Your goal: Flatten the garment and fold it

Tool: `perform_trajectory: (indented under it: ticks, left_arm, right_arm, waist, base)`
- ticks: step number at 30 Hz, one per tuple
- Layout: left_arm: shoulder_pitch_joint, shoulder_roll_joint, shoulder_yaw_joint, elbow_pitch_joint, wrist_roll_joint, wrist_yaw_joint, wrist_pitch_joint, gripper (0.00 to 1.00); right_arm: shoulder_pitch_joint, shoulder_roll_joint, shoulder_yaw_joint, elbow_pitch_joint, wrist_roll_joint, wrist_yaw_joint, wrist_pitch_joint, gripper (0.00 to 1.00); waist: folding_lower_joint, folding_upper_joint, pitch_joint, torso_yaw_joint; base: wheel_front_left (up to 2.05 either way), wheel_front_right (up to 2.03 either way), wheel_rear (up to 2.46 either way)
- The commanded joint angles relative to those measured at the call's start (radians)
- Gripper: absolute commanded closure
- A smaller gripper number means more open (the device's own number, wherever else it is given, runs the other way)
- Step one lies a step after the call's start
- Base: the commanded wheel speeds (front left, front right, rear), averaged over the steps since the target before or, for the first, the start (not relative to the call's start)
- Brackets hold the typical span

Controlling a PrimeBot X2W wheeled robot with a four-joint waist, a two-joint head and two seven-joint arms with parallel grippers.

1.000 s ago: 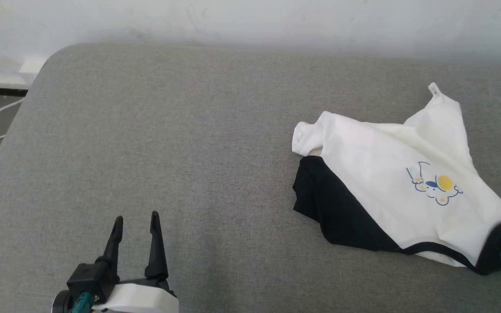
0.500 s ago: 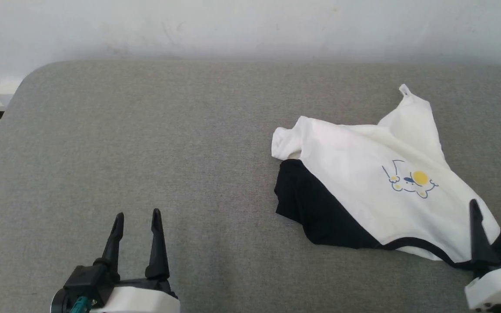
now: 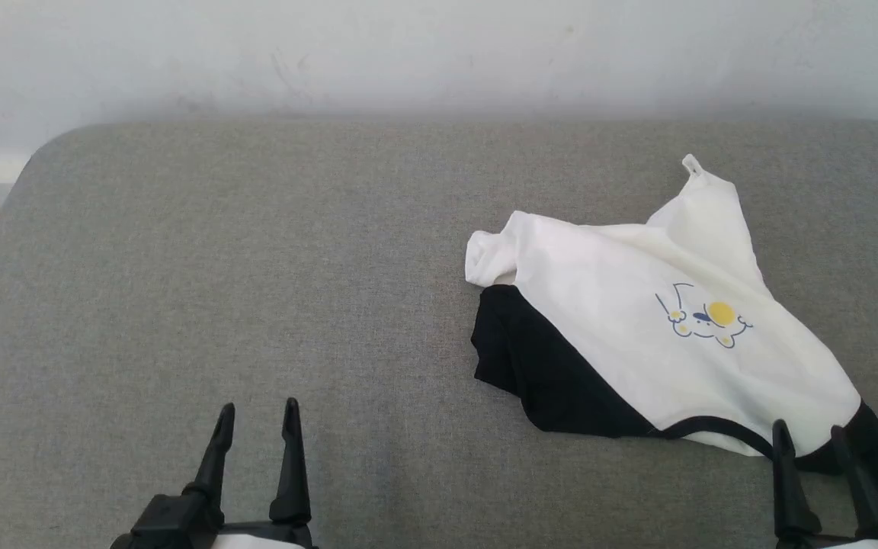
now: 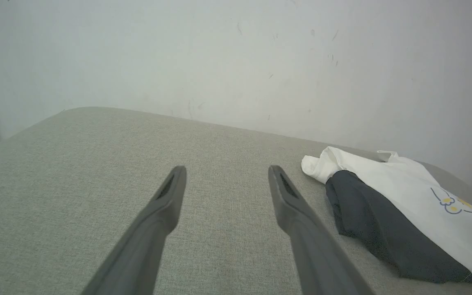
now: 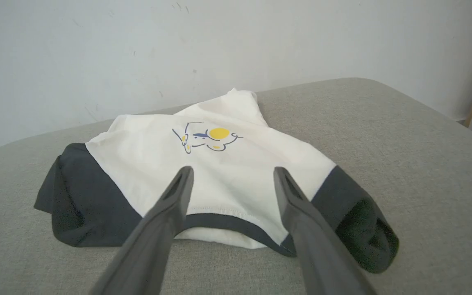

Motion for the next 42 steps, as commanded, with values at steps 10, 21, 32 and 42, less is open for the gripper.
perform_trajectory:
  ticks: [10, 21, 32, 42]
  left_arm:
    - [-0.177, 0.018, -0.13, 0.045, 0.095, -0.047, 0.154, 0.0]
    - [-0.52, 0.0, -0.37, 0.196, -0.029, -0.067, 0.602, 0.0]
    - [-0.734, -0.001, -0.566, 0.478, -0.162, 0.076, 0.699, 0.0]
    - [-0.807, -0.001, -0.6, 0.662, -0.219, 0.121, 0.649, 1.0]
  right_arm:
    - [-0.025, 0.002, -0.04, -0.037, -0.02, -0.001, -0.006, 0.0]
    - [-0.063, 0.003, -0.012, 0.004, -0.008, -0.001, -0.006, 0.0]
    - [-0.107, 0.003, 0.003, 0.032, -0.014, -0.001, -0.006, 0.0]
    - [-0.121, 0.003, 0.014, 0.04, 0.0, -0.001, -0.006, 0.0]
  waist:
    - [-0.0001, 0.0, -0.005, 0.022]
    - [-0.0001, 0.0, 0.057, 0.031]
    - [-0.0001, 0.0, 0.107, -0.029]
    - [-0.0001, 0.0, 0.124, -0.099]
  base:
    - [0.0, 0.0, 0.0]
    - [0.0, 0.0, 0.0]
    - [0.0, 0.0, 0.0]
    - [0.0, 0.0, 0.0]
